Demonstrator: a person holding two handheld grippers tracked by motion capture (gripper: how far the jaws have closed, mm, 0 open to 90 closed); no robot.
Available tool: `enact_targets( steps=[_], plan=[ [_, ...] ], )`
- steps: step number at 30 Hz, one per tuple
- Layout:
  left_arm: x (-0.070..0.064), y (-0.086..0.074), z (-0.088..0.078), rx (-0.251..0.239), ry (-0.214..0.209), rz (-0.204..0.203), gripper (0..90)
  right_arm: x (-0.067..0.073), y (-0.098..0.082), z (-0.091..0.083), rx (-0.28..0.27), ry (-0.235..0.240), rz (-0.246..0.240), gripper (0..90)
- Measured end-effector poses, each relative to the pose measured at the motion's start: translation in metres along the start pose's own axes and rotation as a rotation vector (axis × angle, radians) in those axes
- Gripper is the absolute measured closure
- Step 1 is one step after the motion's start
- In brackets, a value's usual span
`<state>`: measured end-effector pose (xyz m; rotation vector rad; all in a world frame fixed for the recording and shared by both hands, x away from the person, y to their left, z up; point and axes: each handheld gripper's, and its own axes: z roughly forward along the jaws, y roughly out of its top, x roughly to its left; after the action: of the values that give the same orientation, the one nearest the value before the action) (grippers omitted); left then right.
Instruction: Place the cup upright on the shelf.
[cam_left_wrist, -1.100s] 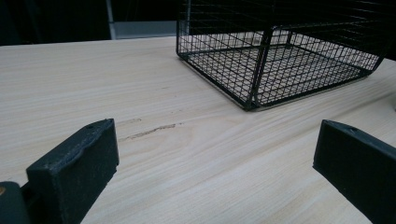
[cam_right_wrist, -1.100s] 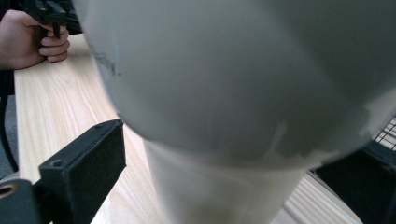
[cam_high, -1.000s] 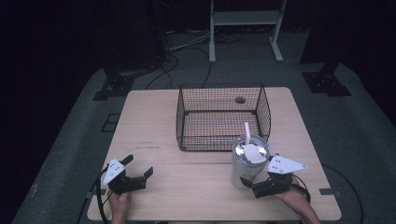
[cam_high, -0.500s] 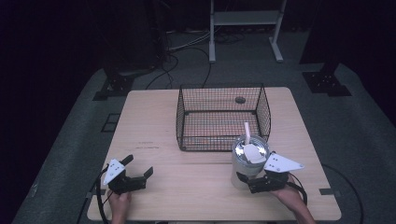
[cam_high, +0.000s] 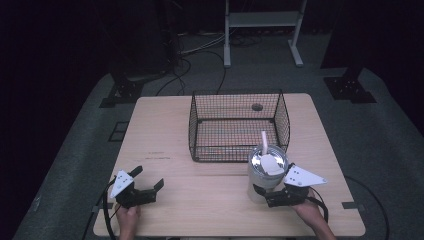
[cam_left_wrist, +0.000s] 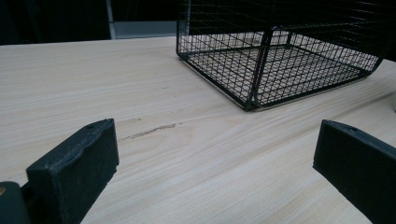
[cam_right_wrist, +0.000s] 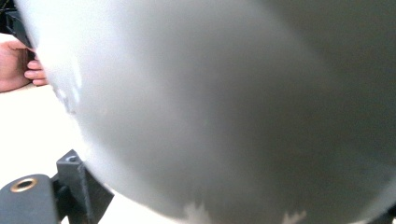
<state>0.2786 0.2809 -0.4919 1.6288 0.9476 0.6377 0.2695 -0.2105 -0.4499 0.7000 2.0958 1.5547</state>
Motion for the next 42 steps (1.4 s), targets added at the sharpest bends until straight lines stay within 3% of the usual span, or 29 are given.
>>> enact_targets(
  steps=[8,25,42],
  plan=[
    [0.0,0.0,0.0,-0.001,-0.001,0.001,0.0,0.001,0.01,0.004,-0.014,0.013,0.004,7.9],
    [0.001,0.0,-0.001,-0.011,-0.006,-0.006,0.0,-0.002,0.058,0.032,-0.034,0.104,-0.004,8.0],
    [0.001,0.0,-0.001,-0.018,-0.007,-0.013,0.0,-0.008,0.092,0.053,-0.058,0.128,-0.018,8.0]
  ],
)
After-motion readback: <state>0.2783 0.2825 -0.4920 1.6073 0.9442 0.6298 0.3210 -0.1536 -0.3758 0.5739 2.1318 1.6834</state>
